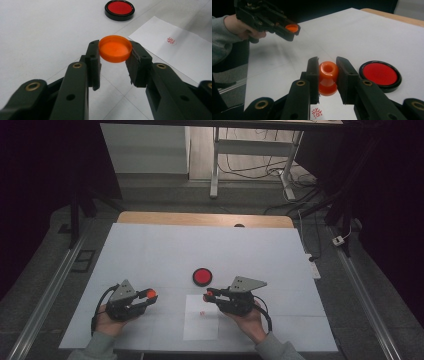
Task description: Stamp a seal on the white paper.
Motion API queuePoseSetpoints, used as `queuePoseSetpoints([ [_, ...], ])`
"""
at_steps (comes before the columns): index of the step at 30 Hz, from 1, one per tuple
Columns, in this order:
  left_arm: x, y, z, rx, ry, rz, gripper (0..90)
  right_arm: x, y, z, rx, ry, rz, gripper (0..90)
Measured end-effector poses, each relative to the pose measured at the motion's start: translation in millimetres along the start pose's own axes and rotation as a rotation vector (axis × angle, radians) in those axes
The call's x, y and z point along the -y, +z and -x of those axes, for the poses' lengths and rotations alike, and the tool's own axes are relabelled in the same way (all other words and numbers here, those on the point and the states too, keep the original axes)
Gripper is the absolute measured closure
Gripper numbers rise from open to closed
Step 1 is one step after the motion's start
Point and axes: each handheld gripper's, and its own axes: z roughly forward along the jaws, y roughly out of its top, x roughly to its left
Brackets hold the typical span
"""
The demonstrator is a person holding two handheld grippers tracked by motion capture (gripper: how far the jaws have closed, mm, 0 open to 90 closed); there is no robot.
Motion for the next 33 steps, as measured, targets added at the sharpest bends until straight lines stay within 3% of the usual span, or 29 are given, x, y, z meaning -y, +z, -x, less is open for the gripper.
queuePoseSetpoints([
  [18, -0.4, 1.4, 1.2, 0.000, 0.008, -0.005, 64.8, -16.8, -27.4, 14.7, 0.062, 0.022, 0.097, 72.0],
  [33, -1.4, 1.1, 1.4, 0.001, 0.015, 0.002, 64.8, -20.1, -31.1, 15.8, 0.070, 0.018, 0.107, 72.0],
])
